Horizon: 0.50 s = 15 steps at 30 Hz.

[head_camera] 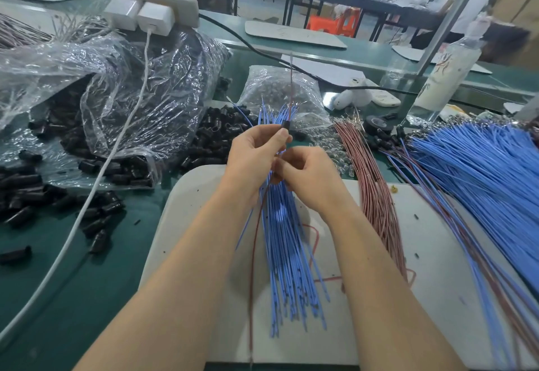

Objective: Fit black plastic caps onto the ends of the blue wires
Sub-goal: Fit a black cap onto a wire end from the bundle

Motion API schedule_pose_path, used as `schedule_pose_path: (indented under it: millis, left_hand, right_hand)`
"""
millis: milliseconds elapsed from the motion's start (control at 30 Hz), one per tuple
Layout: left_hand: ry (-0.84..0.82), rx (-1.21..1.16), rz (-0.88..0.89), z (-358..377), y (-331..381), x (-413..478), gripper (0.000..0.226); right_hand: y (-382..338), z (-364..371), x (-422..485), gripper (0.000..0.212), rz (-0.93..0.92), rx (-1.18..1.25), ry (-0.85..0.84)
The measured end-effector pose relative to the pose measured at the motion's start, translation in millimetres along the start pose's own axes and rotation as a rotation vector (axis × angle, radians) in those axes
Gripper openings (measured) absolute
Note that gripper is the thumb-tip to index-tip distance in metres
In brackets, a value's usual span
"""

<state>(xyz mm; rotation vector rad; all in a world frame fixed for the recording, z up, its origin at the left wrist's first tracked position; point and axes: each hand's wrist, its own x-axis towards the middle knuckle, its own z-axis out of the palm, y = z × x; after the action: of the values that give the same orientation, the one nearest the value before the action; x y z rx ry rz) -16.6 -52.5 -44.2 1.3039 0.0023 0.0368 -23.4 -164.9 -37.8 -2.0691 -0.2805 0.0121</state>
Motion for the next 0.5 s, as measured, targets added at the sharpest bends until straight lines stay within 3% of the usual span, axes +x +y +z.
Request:
schedule_pose_path:
  millis: [167, 233, 333, 500]
  left_hand:
    - [0.103, -0.044, -0.016, -8.5, -2.7, 9.1, 0.012]
    - [0.120, -0.051, -0.025, -10.1, -3.2, 10.8, 0.017]
    - [0.125, -0.032, -0.020, -8.9, -2.8, 11.7, 0.018]
    - [0.082, 0.010, 0.008, -2.2, -0.2, 4.6, 0.007]
  right_hand:
    - [-8.2, -3.5, -9.5, 0.022, 0.070, -0.106, -0.481]
    - [-10.8, -5.3, -11.5, 0.022, 0.082, -0.096, -0.547]
    - [-10.6, -4.7, -9.6, 0.024, 0.092, -0.104, -0.431]
    - [0.0, -1.2, 0.6, 0.021, 0.031, 0.026, 0.055]
